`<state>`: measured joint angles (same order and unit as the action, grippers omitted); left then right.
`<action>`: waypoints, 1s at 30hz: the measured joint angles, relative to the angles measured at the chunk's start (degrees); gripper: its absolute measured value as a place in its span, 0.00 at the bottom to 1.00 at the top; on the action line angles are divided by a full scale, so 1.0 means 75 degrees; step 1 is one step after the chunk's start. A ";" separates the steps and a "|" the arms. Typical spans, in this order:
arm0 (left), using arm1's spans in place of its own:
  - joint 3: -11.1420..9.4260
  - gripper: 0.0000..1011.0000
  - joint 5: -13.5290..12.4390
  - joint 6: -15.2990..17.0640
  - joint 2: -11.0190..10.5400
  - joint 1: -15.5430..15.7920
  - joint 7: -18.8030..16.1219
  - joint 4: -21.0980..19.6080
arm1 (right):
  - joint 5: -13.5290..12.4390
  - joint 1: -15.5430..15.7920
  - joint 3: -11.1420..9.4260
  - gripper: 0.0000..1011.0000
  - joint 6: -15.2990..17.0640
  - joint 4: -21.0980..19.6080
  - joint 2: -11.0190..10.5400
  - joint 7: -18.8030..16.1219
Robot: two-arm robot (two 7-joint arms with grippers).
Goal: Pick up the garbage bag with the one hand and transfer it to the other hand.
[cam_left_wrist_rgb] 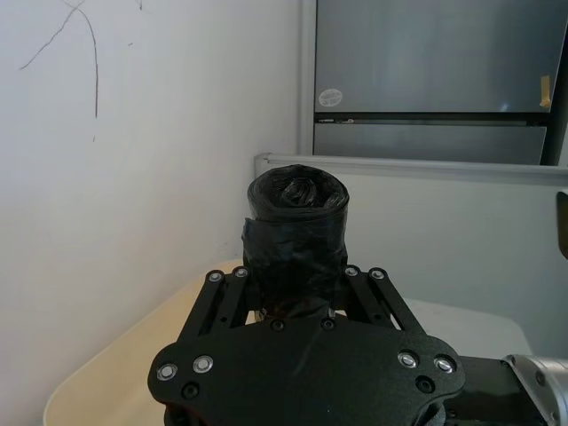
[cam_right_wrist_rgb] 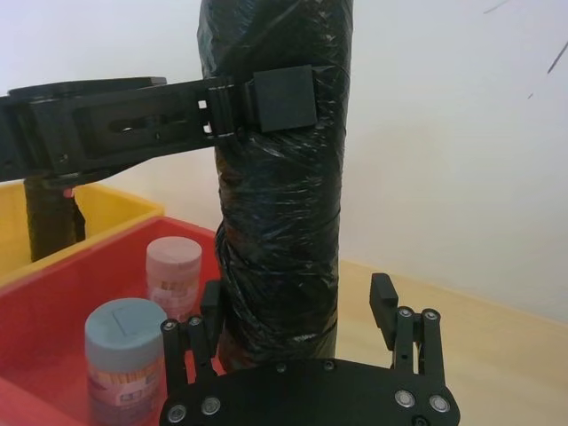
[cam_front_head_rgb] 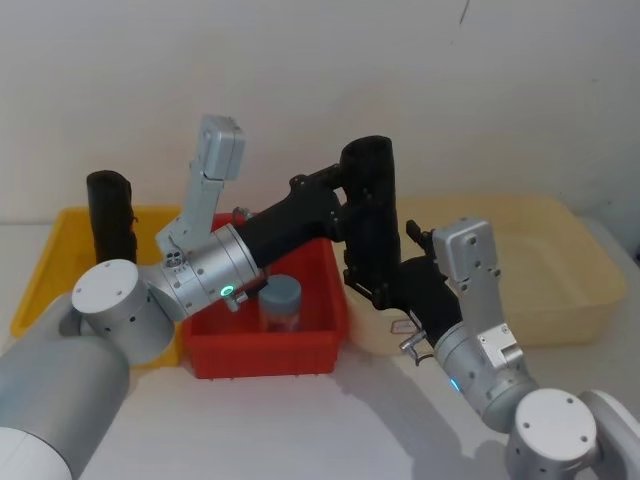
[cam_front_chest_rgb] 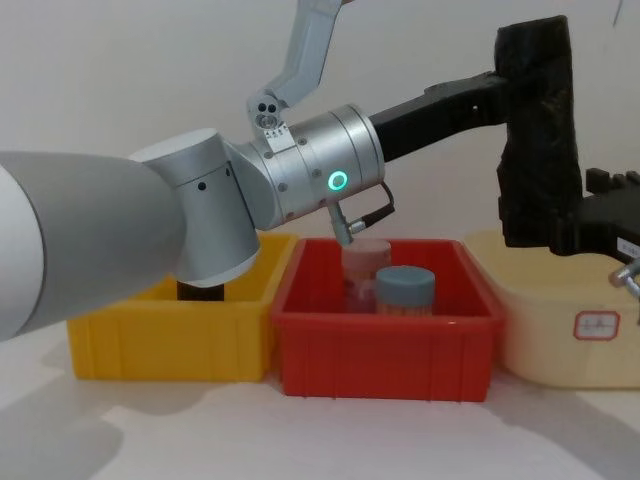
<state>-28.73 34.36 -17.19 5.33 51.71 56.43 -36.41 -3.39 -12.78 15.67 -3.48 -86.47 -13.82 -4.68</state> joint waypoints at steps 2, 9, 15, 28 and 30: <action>0.0000 0.38 0.0000 0.0000 0.0000 0.0000 0.0000 0.0000 | 0.0025 -0.0045 0.0002 0.97 0.0059 0.0028 0.0030 -0.0001; 0.0000 0.38 0.0000 0.0000 -0.0001 0.0000 0.0000 0.0000 | 0.0120 -0.0152 0.0013 0.81 0.0169 0.0070 0.0115 -0.0002; 0.0000 0.38 0.0000 0.0000 0.0000 0.0000 0.0000 0.0000 | 0.0181 -0.0202 0.0017 0.65 0.0222 0.0083 0.0156 -0.0001; 0.0001 0.38 0.0001 0.0000 0.0000 0.0000 -0.0001 -0.0001 | 0.0253 -0.0261 0.0026 0.52 0.0293 0.0102 0.0206 0.0014; 0.0001 0.38 0.0001 -0.0001 -0.0001 0.0000 -0.0001 -0.0001 | 0.0258 -0.0267 0.0027 0.52 0.0298 0.0104 0.0211 0.0015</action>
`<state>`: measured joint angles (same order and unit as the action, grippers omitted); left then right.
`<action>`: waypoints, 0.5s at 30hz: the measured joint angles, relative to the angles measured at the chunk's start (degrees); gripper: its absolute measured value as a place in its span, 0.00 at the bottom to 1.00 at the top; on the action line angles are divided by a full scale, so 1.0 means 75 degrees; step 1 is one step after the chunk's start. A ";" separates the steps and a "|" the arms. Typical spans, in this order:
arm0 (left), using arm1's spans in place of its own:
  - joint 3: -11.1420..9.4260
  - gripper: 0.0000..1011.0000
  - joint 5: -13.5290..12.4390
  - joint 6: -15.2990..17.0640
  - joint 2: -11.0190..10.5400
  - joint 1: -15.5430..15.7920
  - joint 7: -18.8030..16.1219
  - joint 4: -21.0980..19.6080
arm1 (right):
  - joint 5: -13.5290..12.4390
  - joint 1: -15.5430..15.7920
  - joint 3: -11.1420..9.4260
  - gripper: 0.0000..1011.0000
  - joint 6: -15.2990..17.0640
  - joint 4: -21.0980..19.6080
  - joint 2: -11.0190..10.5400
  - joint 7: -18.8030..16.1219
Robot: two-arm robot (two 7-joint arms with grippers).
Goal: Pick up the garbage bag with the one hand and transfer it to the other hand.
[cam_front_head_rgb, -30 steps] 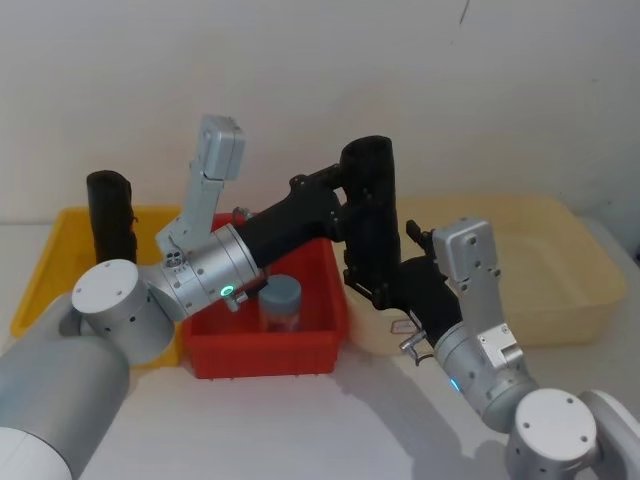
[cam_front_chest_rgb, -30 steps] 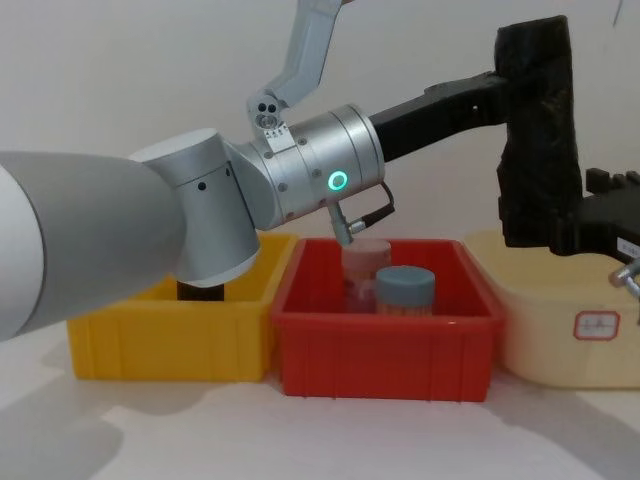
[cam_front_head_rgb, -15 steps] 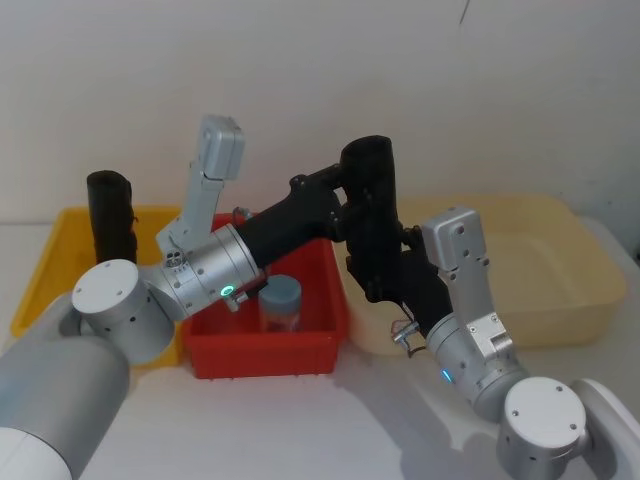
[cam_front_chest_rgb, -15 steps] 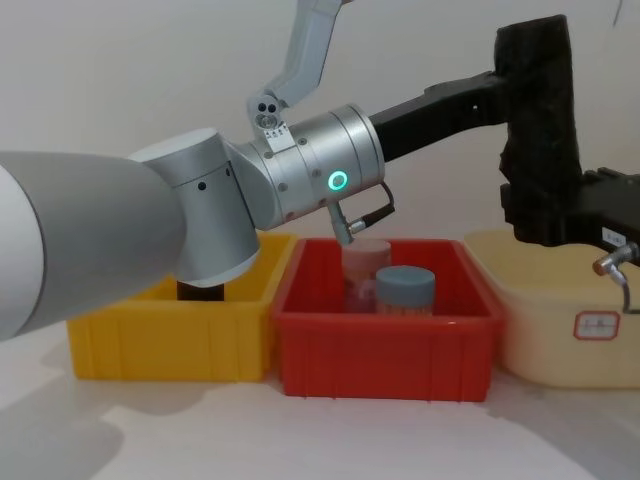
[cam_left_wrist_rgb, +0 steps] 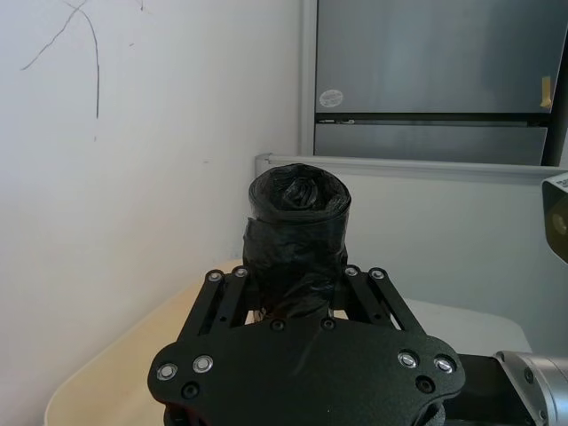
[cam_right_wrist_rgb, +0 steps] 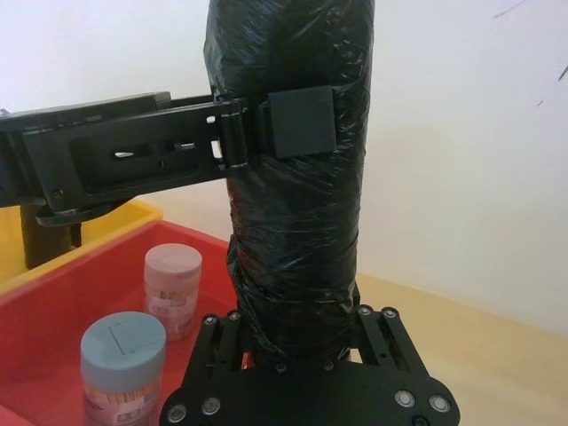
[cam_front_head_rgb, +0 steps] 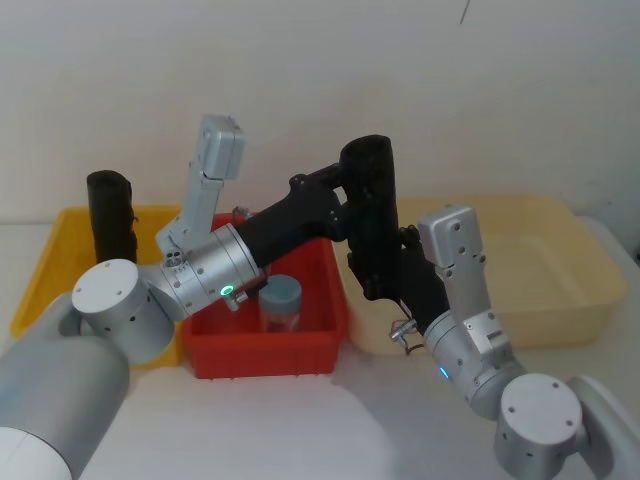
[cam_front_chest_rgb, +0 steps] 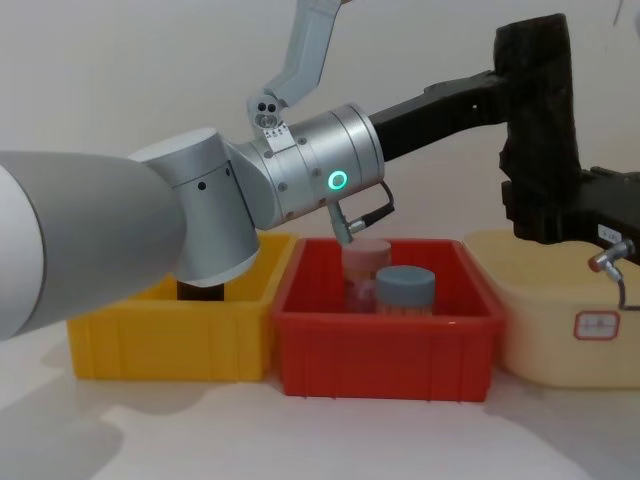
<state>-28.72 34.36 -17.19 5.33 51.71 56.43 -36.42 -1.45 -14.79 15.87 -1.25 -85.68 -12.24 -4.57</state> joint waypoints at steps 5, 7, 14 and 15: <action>-0.0002 0.47 -0.0001 0.0000 0.0000 -0.0001 0.0000 0.0000 | 0.0007 -0.0009 0.0000 0.52 0.0004 0.0002 0.0007 0.0004; -0.0002 0.55 -0.0001 0.0000 0.0000 0.0000 0.0000 0.0000 | 0.0010 -0.0011 -0.0001 0.52 0.0007 0.0002 0.0008 0.0007; -0.0001 0.76 -0.0001 0.0000 0.0000 0.0000 0.0001 0.0000 | 0.0016 -0.0015 -0.0001 0.52 0.0013 0.0002 0.0012 0.0010; -0.0001 0.78 -0.0001 0.0000 0.0000 0.0000 0.0000 0.0000 | 0.0017 -0.0016 -0.0001 0.52 0.0014 0.0003 0.0013 0.0010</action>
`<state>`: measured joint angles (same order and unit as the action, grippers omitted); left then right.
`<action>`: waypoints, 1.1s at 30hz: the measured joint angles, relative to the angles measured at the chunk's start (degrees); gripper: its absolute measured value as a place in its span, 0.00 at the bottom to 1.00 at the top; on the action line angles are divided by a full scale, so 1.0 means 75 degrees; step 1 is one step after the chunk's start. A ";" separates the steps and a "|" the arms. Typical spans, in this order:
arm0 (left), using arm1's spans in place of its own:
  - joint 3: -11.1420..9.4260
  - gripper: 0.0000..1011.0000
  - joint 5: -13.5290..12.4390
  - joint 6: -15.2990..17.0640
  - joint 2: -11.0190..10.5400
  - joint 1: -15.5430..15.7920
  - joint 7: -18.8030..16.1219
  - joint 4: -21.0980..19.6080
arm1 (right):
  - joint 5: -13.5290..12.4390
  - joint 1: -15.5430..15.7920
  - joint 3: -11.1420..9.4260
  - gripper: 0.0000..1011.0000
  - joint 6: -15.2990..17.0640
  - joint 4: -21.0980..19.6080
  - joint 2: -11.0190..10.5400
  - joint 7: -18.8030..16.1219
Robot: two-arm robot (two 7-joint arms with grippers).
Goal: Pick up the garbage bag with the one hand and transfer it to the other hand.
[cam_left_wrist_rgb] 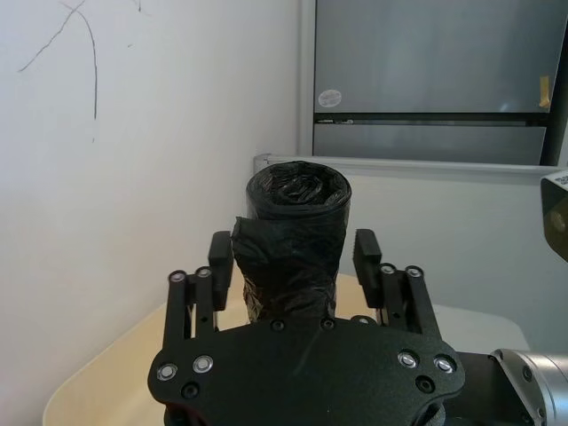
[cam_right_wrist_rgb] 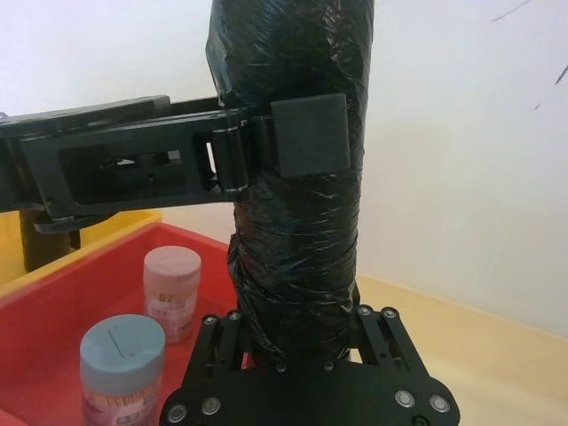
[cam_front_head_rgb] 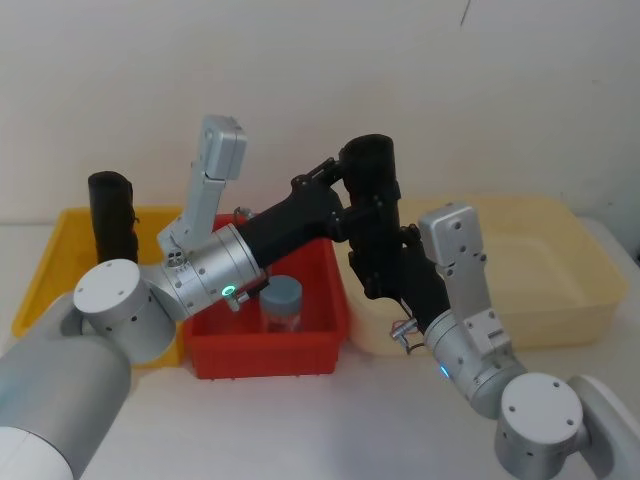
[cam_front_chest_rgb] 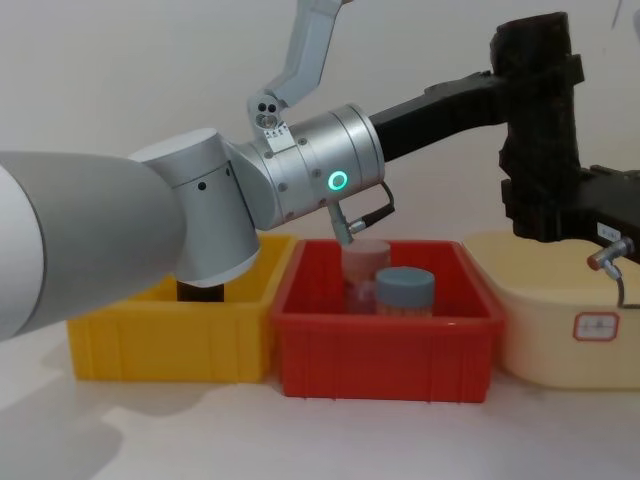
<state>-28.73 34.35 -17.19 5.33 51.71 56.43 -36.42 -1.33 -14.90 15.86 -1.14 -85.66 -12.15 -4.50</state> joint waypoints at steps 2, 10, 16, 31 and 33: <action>0.0000 0.84 0.0000 0.0000 0.0000 0.0000 0.0000 0.0000 | 0.0002 -0.0001 0.0000 0.52 0.0002 0.0000 0.0002 0.0000; 0.0000 0.99 0.0000 0.0000 0.0000 0.0000 0.0000 0.0000 | -0.0012 -0.0022 -0.0041 0.52 0.0019 0.0042 0.0025 -0.0014; 0.0000 0.99 0.0000 0.0000 0.0000 0.0000 0.0000 0.0001 | -0.0070 -0.0166 -0.0131 0.52 0.0148 0.0248 0.0056 -0.0078; 0.0000 0.99 0.0000 0.0000 0.0000 0.0000 0.0000 0.0001 | -0.0319 -0.1159 -0.0636 0.52 0.0680 0.1626 0.0223 -0.0083; 0.0000 0.99 0.0000 0.0000 0.0000 0.0000 0.0000 0.0001 | -0.0353 -0.1246 -0.0707 0.52 0.0710 0.1747 0.0237 -0.0068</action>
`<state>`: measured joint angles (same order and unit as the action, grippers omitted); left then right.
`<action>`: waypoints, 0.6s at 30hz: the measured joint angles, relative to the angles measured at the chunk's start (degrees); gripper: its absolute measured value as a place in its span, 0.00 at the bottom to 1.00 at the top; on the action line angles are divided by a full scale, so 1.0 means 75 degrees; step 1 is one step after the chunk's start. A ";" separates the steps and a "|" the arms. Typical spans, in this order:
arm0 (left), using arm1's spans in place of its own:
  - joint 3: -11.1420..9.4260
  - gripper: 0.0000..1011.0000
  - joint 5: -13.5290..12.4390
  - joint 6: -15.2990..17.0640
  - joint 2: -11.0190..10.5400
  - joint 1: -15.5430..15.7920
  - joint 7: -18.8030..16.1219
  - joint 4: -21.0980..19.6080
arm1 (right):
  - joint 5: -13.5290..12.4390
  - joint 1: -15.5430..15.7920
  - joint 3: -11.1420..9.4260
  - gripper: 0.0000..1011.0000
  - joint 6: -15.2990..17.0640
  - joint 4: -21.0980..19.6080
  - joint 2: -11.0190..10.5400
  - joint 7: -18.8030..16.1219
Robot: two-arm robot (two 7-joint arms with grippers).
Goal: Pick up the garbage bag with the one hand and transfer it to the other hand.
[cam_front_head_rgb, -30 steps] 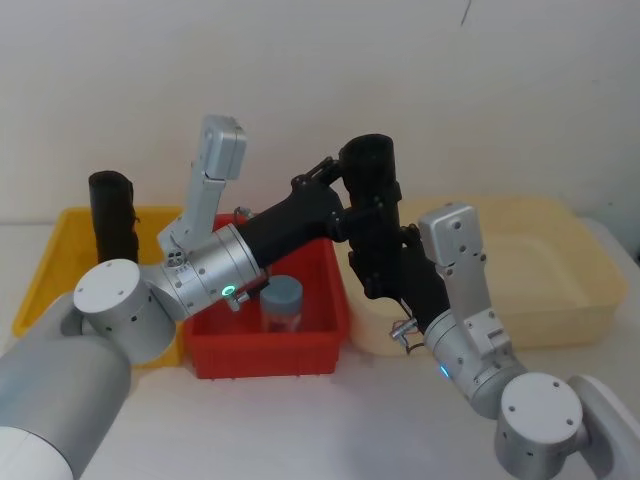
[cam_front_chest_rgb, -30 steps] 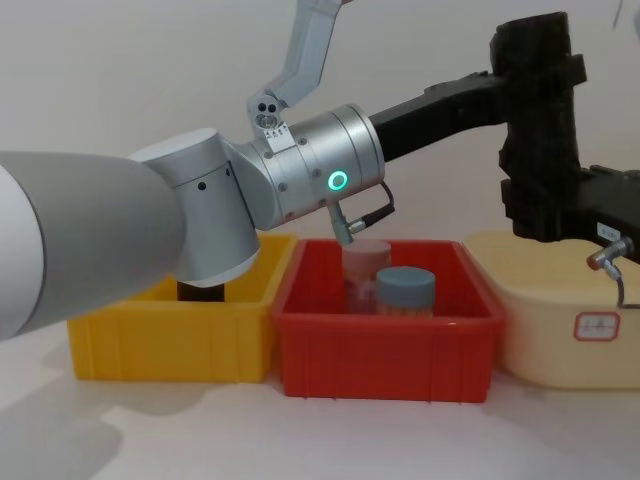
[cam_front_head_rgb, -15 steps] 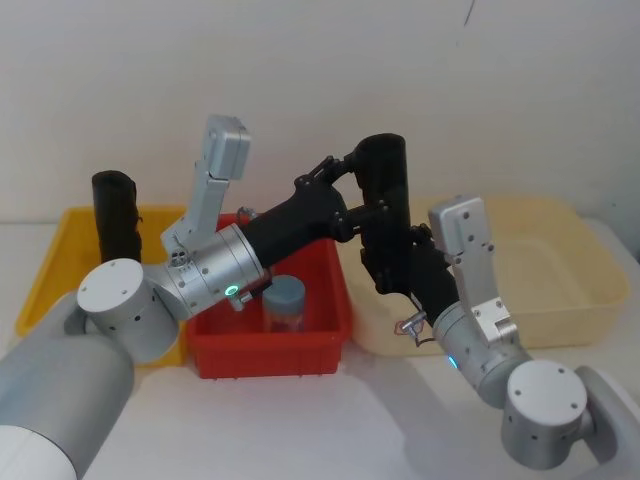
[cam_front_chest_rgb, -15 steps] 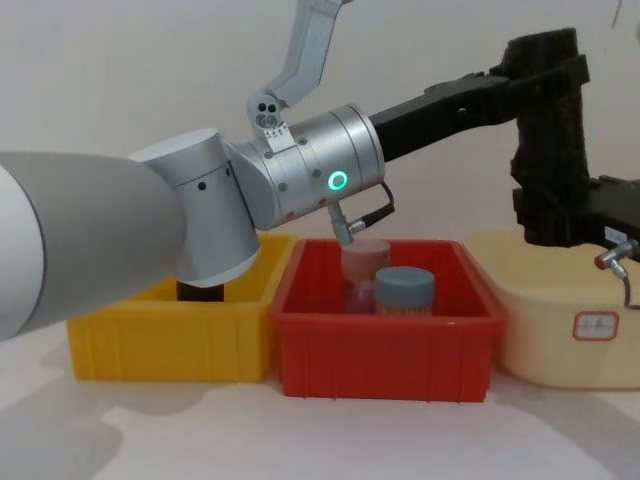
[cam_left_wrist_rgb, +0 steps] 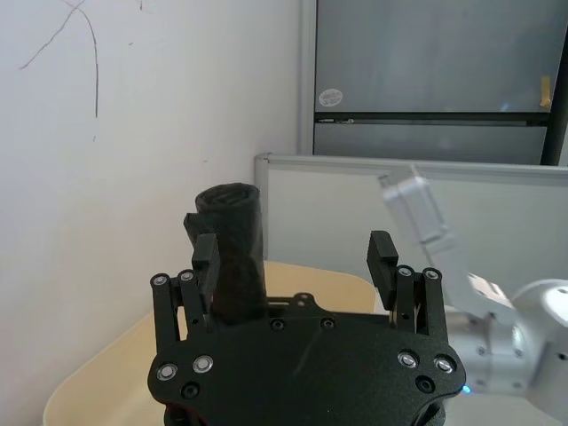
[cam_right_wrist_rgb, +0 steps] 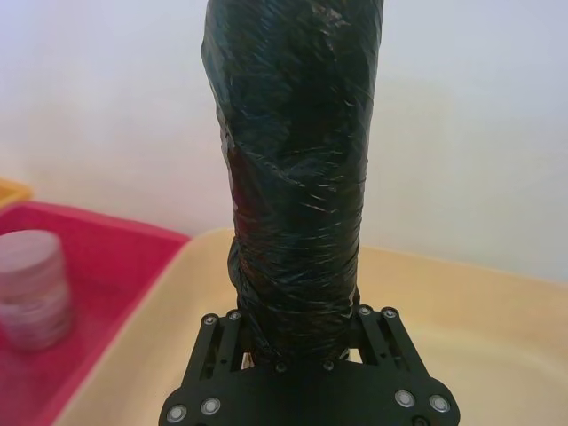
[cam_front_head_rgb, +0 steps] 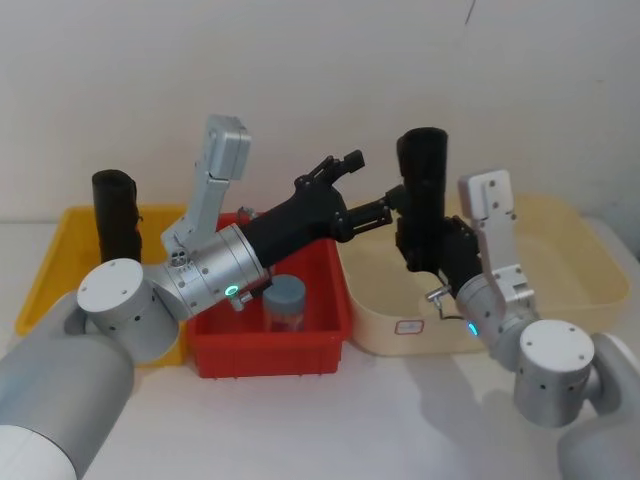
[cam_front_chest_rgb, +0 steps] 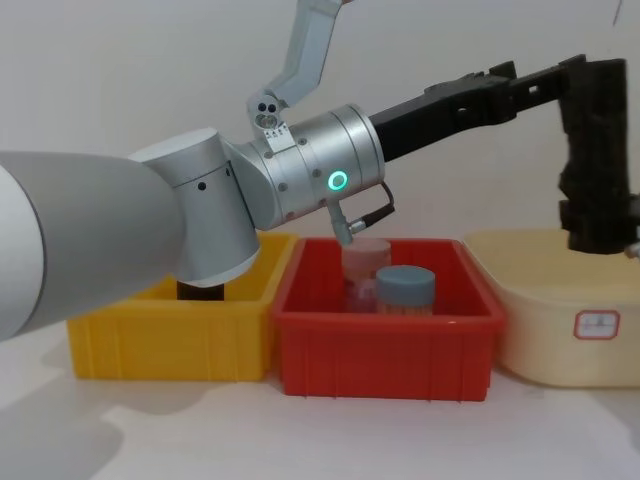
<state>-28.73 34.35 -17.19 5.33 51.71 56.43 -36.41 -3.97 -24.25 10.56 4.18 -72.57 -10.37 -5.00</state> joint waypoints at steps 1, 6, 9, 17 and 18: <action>0.0000 0.99 0.0000 0.0000 0.0000 0.0000 0.0000 0.0000 | -0.0015 -0.0035 -0.0033 0.52 0.0011 0.0054 0.0002 0.0010; 0.0000 0.99 0.0000 0.0000 0.0000 0.0000 0.0000 0.0000 | -0.0130 -0.0248 -0.0288 0.52 0.0100 0.0334 -0.0003 0.0061; 0.0000 0.99 0.0000 0.0000 -0.0001 0.0000 0.0000 0.0000 | -0.0187 -0.0315 -0.0441 0.52 0.0158 0.0403 -0.0030 0.0089; 0.0000 0.99 0.0000 0.0000 0.0000 0.0000 0.0000 0.0000 | -0.0248 -0.0341 -0.0702 0.57 0.0349 0.0382 -0.0138 0.0107; 0.0000 0.99 0.0000 0.0000 0.0000 0.0000 0.0000 0.0000 | -0.0250 -0.0326 -0.0737 0.60 0.0386 0.0348 -0.0163 0.0107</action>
<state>-28.73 34.36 -17.19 5.33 51.71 56.44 -36.41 -5.85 -26.69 5.04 7.07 -69.96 -11.60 -4.20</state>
